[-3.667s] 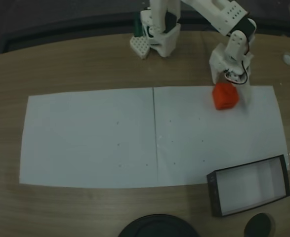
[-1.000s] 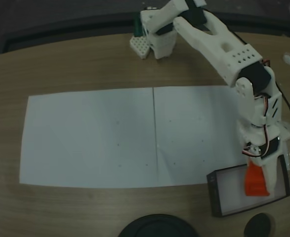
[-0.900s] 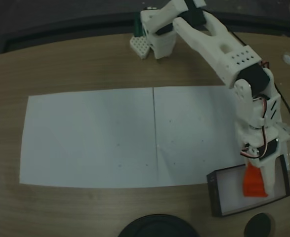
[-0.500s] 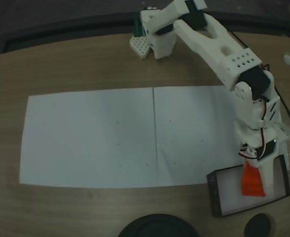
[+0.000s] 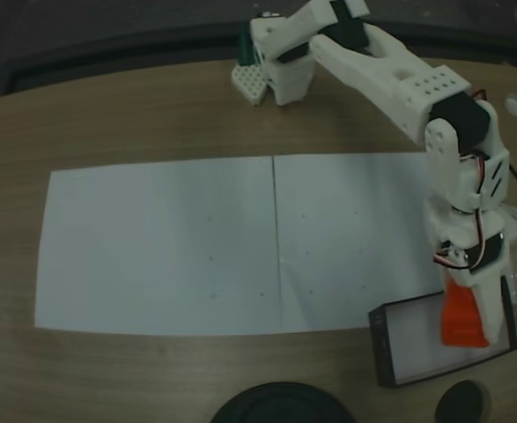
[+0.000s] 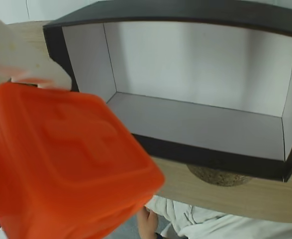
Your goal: Grab a orange square and put it in the box.
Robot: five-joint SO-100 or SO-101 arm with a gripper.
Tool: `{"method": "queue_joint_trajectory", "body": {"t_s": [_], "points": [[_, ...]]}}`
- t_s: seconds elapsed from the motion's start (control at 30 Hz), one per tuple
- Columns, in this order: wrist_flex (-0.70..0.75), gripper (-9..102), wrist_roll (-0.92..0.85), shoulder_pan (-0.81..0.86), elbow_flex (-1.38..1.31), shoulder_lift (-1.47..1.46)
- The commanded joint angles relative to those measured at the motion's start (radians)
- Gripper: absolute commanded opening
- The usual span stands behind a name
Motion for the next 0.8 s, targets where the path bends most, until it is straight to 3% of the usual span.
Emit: {"method": "queue_joint_trajectory", "body": {"t_s": [0.0, 0.3, 0.4, 0.53, 0.77], "points": [[0.003, 40, 0.006, 0.003, -0.072, 0.035], [0.003, 39, 0.005, 0.011, -0.077, 0.046], [0.020, 27, 0.005, 0.038, -0.094, 0.074], [0.146, 1, 0.002, 0.132, -0.178, 0.186], [0.491, 0, -0.094, 0.318, -0.390, 0.514]]}}
